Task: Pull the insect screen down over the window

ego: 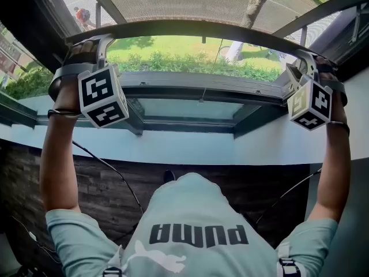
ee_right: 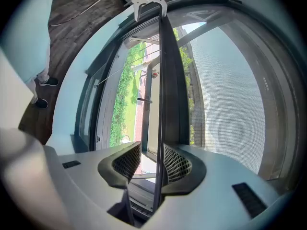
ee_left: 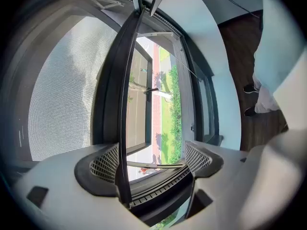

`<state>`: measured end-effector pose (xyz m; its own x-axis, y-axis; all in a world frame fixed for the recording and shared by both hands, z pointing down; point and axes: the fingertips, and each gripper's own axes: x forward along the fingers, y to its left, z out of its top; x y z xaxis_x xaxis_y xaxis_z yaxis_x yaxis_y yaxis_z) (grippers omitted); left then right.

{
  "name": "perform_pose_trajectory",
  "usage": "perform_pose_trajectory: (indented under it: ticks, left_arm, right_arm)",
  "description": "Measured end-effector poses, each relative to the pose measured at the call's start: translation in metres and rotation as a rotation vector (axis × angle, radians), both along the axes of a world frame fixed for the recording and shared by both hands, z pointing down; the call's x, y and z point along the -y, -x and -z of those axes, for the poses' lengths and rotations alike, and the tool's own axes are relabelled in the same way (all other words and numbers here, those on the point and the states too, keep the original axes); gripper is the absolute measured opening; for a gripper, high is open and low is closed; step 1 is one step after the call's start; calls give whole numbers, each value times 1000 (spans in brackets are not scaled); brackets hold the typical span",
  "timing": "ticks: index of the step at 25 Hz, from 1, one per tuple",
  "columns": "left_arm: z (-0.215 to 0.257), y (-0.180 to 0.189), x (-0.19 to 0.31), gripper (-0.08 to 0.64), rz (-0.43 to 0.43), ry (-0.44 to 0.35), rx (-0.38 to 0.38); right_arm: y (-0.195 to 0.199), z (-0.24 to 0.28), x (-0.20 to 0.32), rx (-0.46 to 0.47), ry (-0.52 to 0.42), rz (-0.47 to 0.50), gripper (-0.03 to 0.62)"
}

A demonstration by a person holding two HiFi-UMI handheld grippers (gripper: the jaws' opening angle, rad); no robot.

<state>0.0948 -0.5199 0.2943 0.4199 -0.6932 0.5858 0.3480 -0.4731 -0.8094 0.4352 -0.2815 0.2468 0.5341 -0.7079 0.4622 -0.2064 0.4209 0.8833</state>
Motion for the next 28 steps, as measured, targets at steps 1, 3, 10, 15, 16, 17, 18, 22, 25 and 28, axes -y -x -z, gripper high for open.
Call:
perform_pose_trajectory:
  ticks: [1,3,10,15,16,17,18,22,25,28]
  left_arm:
    - [-2,0,0,422,1,-1,0]
    - [-8,1,0,422,4,0,3]
    - [-60,0,-1,422,17,38,35]
    - [-98,-1,-1,422,29,33,37]
    - [-105,-1,-2,422,31,41,44]
    - [-113,-1,-2,420,32,52,54]
    - [-123,-1,-3,420,32,64,65]
    - [-158,-4,2,421,37,66,75]
    - [-166,-8,7,420,49,53,67]
    - [-174,-7,5,420,51,59,75]
  right_arm:
    - [0,-2,0,1,0,0,147]
    - [0,-8,0,0,4,-1,147]
    - [-2,-62,-2,5,89,-6,147]
    - [-3,-100,-3,30,121,-15,147]
    - [-4,-107,-4,34,128,-17,147]
    - [-4,-115,-4,37,139,-19,147]
    - [-4,-125,-5,39,151,-20,147]
    - [-6,-160,-2,46,177,-28,147]
    - [-9,-169,2,29,186,-34,147]
    - [-8,-176,1,21,202,-32,147]
